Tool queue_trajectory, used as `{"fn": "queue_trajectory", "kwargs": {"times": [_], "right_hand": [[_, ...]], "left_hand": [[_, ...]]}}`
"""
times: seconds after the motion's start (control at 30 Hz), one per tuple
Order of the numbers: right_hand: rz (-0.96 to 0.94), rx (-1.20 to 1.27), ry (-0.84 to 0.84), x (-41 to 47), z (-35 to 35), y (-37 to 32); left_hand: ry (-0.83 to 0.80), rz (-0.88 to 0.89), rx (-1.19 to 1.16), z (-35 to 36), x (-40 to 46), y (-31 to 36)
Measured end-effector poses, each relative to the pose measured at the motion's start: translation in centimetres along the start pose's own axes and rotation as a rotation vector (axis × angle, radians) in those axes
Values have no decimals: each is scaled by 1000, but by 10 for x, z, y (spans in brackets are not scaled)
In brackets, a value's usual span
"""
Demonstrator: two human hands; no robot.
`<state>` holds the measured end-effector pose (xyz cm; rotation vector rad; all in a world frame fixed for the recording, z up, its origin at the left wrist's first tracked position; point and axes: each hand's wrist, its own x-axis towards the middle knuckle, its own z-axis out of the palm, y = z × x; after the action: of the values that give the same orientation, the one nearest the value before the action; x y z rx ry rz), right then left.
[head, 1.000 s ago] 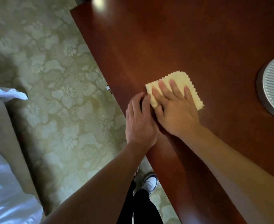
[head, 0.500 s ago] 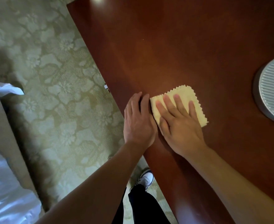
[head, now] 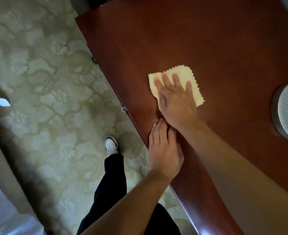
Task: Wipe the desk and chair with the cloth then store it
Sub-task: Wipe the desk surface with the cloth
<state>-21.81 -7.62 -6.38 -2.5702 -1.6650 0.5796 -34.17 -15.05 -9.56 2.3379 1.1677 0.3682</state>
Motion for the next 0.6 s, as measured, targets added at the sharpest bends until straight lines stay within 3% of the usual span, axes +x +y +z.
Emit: {"fn": "queue_trajectory", "kwargs": {"times": [0.13, 0.3, 0.43, 0.5, 0.6], "right_hand": [[51, 44, 38, 5, 3, -7], [218, 77, 151, 24, 5, -21], [406, 48, 112, 83, -18, -30], [360, -2, 70, 104, -20, -61], [128, -25, 6, 98, 0, -121]], "left_hand": [[-119, 49, -50, -14, 4, -4], [-283, 242, -31, -60, 49, -56], [-224, 188, 2, -100, 120, -108], [-169, 127, 11, -122, 154, -126], [-159, 52, -3, -143, 185, -143]]}}
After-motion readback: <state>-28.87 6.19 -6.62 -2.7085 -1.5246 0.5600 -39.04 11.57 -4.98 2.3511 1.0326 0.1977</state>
